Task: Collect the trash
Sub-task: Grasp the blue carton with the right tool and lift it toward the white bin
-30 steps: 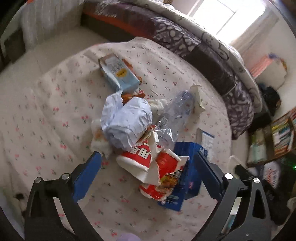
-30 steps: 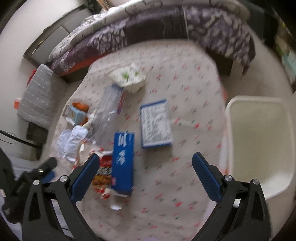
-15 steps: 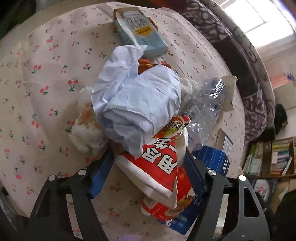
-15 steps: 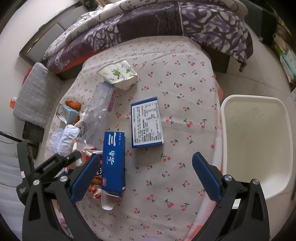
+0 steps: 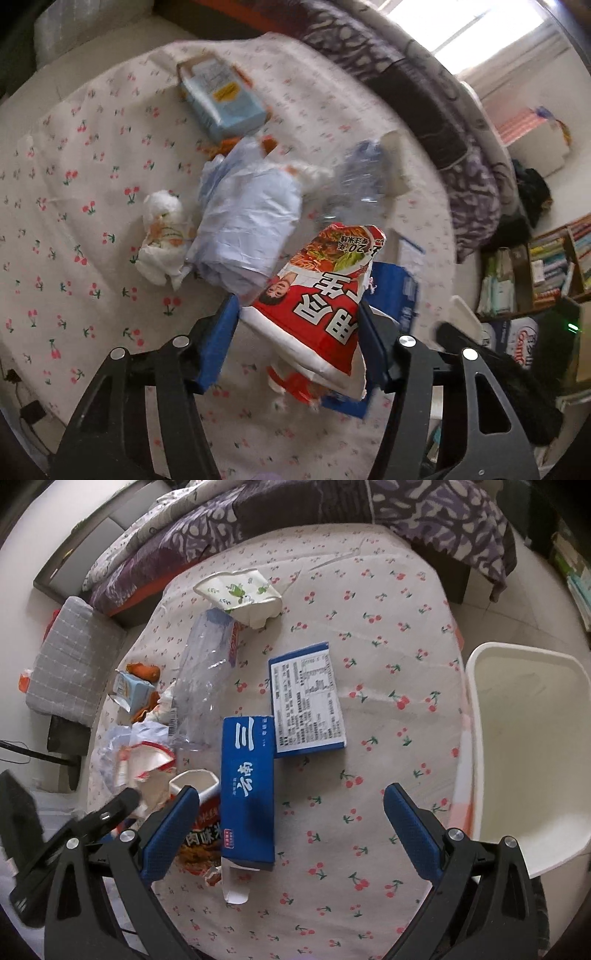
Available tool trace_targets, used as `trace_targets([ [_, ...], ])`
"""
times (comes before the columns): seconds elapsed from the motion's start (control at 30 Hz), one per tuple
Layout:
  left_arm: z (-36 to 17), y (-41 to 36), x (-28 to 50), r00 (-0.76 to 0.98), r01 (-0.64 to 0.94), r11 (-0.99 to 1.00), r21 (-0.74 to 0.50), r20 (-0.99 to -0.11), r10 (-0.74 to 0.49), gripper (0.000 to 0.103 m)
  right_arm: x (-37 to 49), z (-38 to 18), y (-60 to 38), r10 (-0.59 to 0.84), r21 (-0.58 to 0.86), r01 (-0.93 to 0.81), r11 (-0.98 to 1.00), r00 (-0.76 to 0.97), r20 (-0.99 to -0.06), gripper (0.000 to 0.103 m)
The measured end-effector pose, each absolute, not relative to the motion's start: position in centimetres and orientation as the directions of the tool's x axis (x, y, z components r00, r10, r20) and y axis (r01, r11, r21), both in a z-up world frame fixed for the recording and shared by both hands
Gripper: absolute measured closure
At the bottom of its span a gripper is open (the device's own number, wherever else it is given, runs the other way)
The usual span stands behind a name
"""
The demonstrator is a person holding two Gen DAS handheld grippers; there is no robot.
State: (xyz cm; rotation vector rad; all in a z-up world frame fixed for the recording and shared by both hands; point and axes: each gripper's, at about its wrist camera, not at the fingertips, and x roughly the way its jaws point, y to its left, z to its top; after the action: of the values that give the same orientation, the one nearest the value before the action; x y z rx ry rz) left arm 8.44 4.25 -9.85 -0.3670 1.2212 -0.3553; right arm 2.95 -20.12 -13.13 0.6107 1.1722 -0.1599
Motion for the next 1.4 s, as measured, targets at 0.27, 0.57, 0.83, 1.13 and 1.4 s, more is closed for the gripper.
trace_targets([
  [0.27, -6.1, 6.8, 6.1, 0.393, 0.074, 0.868, -0.492, -0.785, -0.478, 0.044, 4.5, -15.2, -19.0, 0.246, 0.413, 0.434, 0.801, 0.389, -0.888, 0.006],
  [0.57, -6.3, 9.2, 5.7, 0.41, 0.028, 0.887, -0.46, -0.804, -0.43, 0.043, 6.1, -17.5, -16.3, 0.24, 0.391, 0.4, 0.829, 0.376, -0.895, 0.054],
  [0.83, -5.8, 10.7, 5.9, 0.469, -0.004, 0.901, -0.435, -0.796, -0.382, 0.043, 5.4, -13.8, -15.6, 0.203, 0.408, 0.32, 0.855, 0.518, -0.831, 0.065],
  [1.13, -4.0, 9.9, 5.4, 0.553, 0.017, 0.92, -0.391, -0.763, -0.334, 0.043, 3.5, -8.1, -15.2, 0.125, 0.353, 0.224, 0.908, 0.66, -0.741, 0.065],
  [1.4, -3.9, 8.6, 5.1, 0.567, 0.036, 0.926, -0.375, -0.755, -0.328, 0.043, 2.0, -6.6, -15.5, 0.052, 0.27, 0.209, 0.94, 0.694, -0.718, 0.065],
])
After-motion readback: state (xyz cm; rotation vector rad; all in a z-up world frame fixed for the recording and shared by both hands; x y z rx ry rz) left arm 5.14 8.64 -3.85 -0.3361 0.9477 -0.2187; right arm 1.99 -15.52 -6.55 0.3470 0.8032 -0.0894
